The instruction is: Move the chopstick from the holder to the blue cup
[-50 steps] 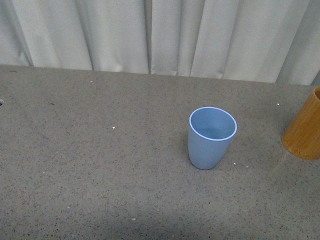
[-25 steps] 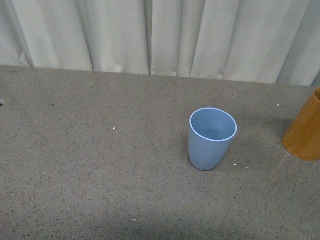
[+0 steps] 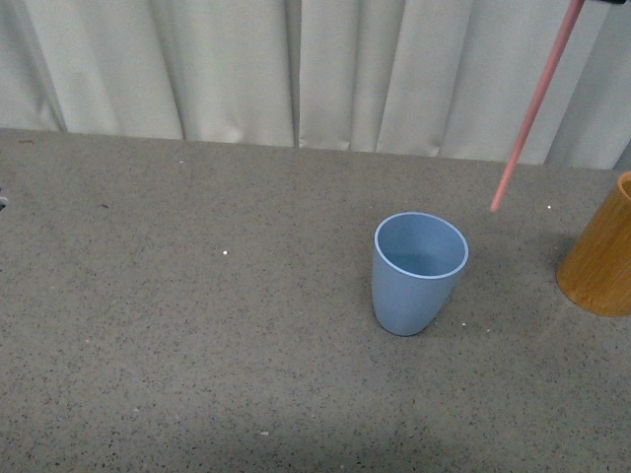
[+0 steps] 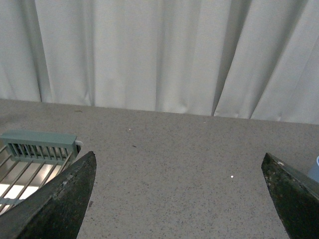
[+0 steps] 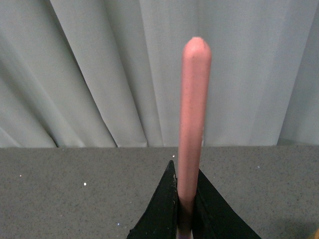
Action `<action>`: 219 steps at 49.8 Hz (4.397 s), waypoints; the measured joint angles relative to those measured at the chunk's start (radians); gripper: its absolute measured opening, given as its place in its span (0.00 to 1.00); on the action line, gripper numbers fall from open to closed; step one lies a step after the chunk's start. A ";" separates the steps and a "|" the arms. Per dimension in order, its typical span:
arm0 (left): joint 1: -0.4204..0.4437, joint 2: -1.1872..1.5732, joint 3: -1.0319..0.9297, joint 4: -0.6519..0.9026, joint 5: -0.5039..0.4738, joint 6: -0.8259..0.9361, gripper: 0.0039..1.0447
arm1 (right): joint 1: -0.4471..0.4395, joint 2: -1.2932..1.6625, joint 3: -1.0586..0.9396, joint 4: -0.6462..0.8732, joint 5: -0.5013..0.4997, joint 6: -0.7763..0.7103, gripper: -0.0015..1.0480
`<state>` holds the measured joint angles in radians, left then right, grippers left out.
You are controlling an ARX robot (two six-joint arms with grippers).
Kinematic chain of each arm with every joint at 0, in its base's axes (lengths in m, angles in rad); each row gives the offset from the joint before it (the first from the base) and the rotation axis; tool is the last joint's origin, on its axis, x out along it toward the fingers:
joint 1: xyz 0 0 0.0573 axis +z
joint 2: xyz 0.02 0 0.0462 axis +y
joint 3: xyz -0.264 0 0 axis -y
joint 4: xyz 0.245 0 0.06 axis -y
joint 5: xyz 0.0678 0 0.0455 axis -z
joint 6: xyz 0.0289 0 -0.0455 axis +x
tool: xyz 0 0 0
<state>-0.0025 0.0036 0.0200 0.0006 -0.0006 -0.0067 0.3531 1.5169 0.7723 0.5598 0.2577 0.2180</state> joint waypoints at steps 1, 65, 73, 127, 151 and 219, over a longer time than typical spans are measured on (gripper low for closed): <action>0.000 0.000 0.000 0.000 0.000 0.000 0.94 | 0.005 0.005 -0.002 0.003 0.003 0.002 0.03; 0.000 0.000 0.000 0.000 0.000 0.000 0.94 | 0.045 0.112 -0.002 0.011 0.014 0.058 0.03; 0.000 0.000 0.000 0.000 0.000 0.000 0.94 | 0.043 0.106 0.020 -0.003 0.010 0.067 0.03; 0.000 0.000 0.000 0.000 0.000 0.000 0.94 | 0.072 0.158 0.050 0.023 0.052 0.041 0.56; 0.000 0.000 0.000 0.000 0.000 0.000 0.94 | -0.296 -0.476 -0.621 0.270 -0.221 -0.200 0.36; 0.000 0.000 0.000 0.000 0.000 0.000 0.94 | -0.351 -1.513 -0.769 -0.558 -0.259 -0.216 0.91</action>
<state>-0.0025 0.0032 0.0200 0.0006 -0.0006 -0.0067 0.0025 0.0044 0.0036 0.0017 -0.0013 0.0021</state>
